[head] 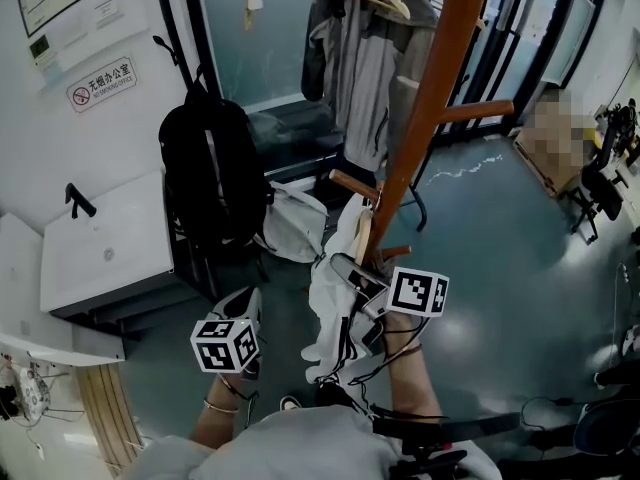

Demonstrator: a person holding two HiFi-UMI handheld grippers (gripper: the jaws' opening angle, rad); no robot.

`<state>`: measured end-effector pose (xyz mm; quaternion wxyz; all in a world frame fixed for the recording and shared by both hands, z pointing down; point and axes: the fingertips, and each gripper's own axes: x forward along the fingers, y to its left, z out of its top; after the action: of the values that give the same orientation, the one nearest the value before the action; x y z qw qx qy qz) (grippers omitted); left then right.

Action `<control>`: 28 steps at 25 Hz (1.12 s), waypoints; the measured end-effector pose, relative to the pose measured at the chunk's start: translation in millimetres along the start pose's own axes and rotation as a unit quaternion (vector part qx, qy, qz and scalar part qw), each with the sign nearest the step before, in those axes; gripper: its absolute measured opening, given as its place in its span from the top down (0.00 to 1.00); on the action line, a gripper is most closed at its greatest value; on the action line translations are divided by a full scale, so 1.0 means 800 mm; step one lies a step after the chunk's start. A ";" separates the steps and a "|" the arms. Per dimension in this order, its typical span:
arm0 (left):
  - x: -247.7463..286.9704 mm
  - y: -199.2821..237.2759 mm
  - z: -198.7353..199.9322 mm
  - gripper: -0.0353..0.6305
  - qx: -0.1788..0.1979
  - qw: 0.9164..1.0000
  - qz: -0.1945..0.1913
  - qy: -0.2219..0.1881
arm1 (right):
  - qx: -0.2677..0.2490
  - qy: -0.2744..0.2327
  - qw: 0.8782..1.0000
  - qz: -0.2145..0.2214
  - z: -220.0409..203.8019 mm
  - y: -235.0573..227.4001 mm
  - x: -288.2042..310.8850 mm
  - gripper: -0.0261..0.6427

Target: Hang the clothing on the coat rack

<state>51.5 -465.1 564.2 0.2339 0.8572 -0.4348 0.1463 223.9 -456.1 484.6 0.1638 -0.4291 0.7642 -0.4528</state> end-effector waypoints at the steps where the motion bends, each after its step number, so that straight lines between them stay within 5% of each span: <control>1: -0.001 0.000 -0.001 0.94 -0.001 1.000 -0.001 -0.001 | 0.001 -0.003 1.000 -0.005 0.001 -0.002 -0.001 0.80; 15: -0.032 -0.014 -0.015 0.94 -0.015 1.000 -0.015 -0.017 | -0.061 -0.025 0.993 -0.103 0.005 -0.013 -0.048 0.71; 28: -0.071 -0.031 -0.027 0.93 -0.009 0.999 -0.034 -0.030 | -0.091 -0.047 0.984 -0.144 -0.015 0.007 -0.098 0.70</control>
<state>37.7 -402.3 549.7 0.2337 0.8733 -0.4135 0.1087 258.8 -385.2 475.2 0.0928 -0.5690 0.7238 -0.3791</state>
